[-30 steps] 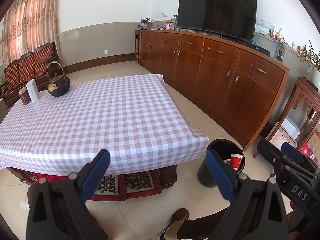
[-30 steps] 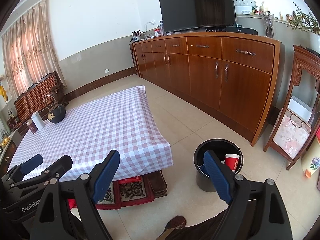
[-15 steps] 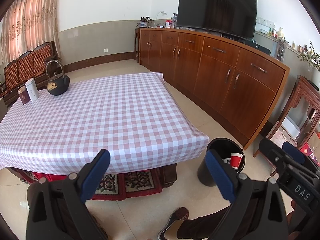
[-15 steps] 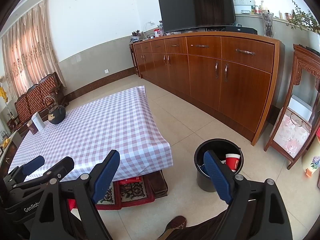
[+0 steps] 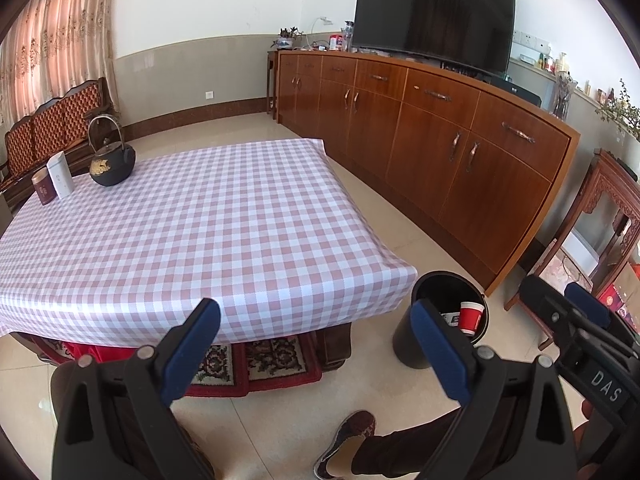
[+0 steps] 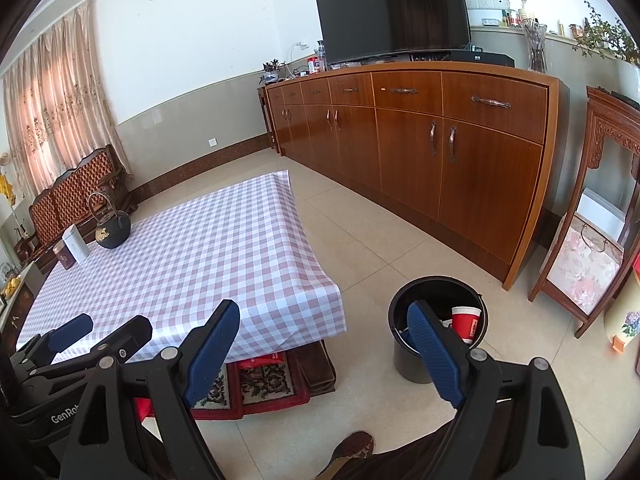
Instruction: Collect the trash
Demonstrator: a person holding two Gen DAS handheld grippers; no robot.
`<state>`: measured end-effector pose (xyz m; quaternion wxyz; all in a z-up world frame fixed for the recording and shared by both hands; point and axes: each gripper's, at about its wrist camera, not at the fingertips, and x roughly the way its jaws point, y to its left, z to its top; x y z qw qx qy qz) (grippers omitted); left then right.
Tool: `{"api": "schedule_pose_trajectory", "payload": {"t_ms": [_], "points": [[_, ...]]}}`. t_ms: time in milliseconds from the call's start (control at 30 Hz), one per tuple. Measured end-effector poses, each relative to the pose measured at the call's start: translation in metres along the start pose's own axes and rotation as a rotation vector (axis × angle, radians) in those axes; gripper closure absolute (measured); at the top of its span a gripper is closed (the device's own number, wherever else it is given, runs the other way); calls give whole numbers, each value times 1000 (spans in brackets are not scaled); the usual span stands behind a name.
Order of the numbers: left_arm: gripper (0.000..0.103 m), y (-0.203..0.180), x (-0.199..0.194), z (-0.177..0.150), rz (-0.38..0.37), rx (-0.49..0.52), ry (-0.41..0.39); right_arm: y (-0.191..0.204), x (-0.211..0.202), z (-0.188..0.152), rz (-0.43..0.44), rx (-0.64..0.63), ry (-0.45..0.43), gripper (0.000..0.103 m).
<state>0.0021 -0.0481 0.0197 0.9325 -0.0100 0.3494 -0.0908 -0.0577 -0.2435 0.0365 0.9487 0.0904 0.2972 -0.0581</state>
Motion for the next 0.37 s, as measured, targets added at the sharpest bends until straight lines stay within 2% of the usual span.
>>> {"api": "schedule_pose_trajectory", "payload": {"t_ms": [267,367], "points": [[6,-7,-5,-1,-42,39,-32,0,0,-1,-9,-4,-1,15],[6,-10,-5,0,-34,53,-22,1,1,-1,-12,-5,3,15]]}}
